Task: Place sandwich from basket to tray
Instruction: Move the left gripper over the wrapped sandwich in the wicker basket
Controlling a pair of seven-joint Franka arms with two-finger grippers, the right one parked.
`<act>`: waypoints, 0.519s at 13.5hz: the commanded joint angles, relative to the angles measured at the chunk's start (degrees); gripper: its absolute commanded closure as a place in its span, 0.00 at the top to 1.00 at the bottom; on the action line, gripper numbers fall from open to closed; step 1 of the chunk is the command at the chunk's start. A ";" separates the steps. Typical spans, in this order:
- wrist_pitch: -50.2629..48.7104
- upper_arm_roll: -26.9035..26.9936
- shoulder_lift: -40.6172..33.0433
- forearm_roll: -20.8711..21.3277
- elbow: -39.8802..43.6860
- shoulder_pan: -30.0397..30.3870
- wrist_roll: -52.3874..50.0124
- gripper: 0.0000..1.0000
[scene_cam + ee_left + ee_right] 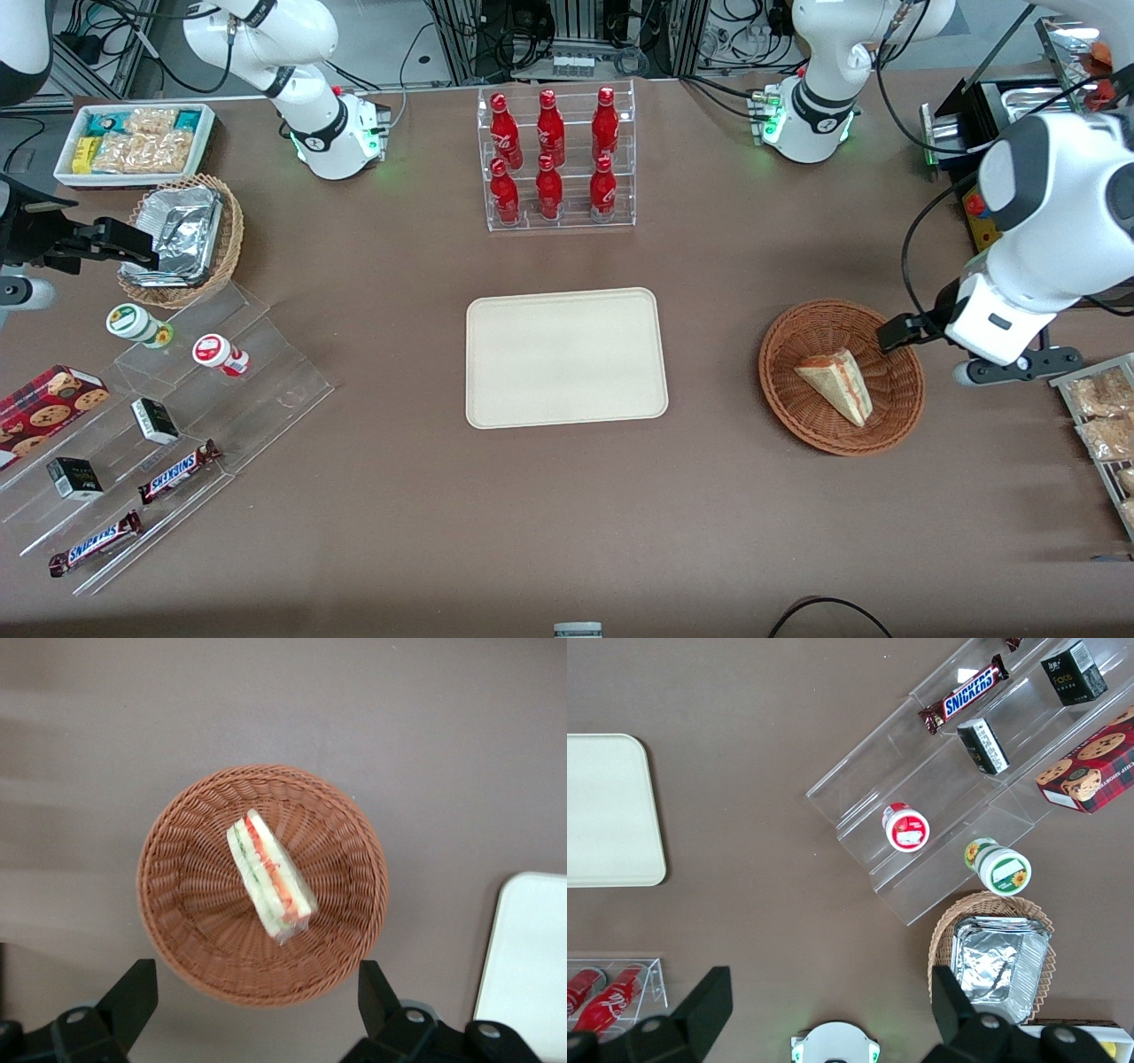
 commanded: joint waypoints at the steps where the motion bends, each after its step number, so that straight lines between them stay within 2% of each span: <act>1: 7.84 0.18 -1.29 0.33 -6.90 -0.42 -7.40 1.00; 7: 29.28 0.10 -0.69 0.07 -21.50 -0.42 -15.51 1.00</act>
